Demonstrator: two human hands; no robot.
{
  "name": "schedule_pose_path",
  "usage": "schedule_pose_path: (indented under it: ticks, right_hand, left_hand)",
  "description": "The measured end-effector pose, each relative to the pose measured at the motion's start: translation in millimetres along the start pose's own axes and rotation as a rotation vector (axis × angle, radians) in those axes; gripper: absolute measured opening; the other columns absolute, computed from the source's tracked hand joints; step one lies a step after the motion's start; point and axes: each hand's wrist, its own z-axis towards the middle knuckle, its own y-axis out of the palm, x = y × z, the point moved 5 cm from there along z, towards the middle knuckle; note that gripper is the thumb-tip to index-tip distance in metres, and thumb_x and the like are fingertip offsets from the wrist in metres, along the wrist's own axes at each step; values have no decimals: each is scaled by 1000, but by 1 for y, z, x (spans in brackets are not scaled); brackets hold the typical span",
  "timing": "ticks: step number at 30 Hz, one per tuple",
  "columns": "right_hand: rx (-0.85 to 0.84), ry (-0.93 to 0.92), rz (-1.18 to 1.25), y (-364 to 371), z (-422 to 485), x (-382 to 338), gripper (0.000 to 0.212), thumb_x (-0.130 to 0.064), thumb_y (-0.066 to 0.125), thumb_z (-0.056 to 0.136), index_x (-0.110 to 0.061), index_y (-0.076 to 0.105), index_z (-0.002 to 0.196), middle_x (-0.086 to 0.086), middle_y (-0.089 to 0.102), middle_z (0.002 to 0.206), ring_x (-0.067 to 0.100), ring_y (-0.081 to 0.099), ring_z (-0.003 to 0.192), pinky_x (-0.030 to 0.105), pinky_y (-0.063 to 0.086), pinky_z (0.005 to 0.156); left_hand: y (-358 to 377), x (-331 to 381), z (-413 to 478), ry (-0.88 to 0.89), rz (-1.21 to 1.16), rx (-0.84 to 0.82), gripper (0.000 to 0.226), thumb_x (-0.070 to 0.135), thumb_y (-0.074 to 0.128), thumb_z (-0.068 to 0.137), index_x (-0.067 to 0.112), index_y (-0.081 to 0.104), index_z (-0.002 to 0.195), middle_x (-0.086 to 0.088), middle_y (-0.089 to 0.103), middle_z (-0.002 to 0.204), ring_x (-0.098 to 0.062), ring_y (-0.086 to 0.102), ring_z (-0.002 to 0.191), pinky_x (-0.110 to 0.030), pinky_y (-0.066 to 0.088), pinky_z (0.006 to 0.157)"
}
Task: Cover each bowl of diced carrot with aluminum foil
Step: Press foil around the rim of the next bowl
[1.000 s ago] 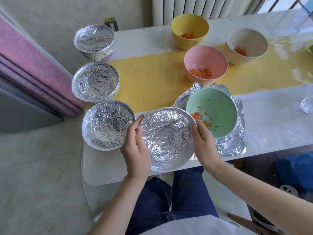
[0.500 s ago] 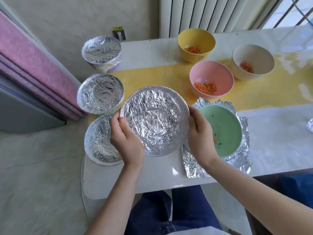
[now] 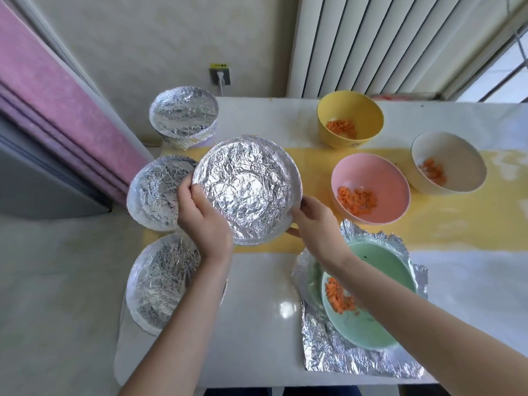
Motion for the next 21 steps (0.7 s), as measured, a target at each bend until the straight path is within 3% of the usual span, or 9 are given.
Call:
schedule_pose_path:
  ticks: [2,4,7,9,11,12,15,17,21]
  right_hand:
    - [8,19,3,-2,20,-5,20,-13,47,94,2,60,94,18,66,94,27,67,88,41,58,77]
    - [3,26,12,-4,41,-10,19,-9,47,93,5,60,93,21,66,94,27,68,89,36,59,74]
    - [8,44,2,-10,73,-17,19,-4,46,91,10,59,91,26,66,94,32,67,89,36,59,72]
    - [24,73,8,-14,96,-21,19,0,45,88,11,60,91,25,66,93,32,68,86,39,59,72]
    - [52,101,17,-18,120,-24,20,2,44,87,11,62,93,24,67,95,31,69,83,37,59,69]
    - [64,108,12,-20,132,-26,21,2,44,87,10,63,93,24,67,96,31,69,83,34,60,67]
    - [86,130,-29,-22,164,-31,21,1,42,91,3,63,91,18,67,96,29,68,80,28,59,64]
    - [111,149,-63,-23,184,-34,21,1,40,92,0,61,90,17,66,95,28,68,77,31,58,68]
    - [130,192,-106,-21,219,-33,23,3,40,90,6,62,96,20,65,101,34,67,81,41,58,73]
  left_hand:
    - [15,2,9,10,-1,10,27,5,36,98,0,54,118,-9,56,89,-1,42,63,-11,35,61]
    - [31,2,20,17,-15,3,27,7,36,99,2,55,118,-4,55,90,-4,44,69,-14,37,64]
    - [58,3,38,42,-32,-115,27,13,34,100,5,53,118,-8,56,84,-6,43,63,-18,37,58]
    - [75,-1,49,39,-18,-221,34,22,30,100,9,48,126,-17,58,108,-14,55,84,-25,46,72]
    - [86,-7,55,49,42,-278,40,27,28,99,13,42,135,-4,47,133,-9,48,114,-19,41,93]
    - [90,-11,55,52,81,-291,41,28,28,100,13,40,136,0,43,136,-8,43,119,-19,37,96]
    - [95,-30,47,3,267,-360,36,18,33,101,5,40,134,-10,43,135,-17,43,119,-18,31,91]
    - [102,-49,36,-15,449,-504,33,11,37,99,3,42,131,-14,42,132,-23,42,119,-18,30,90]
    - [115,-86,14,27,896,-836,43,16,39,99,10,30,140,-12,27,147,-27,25,135,-38,24,110]
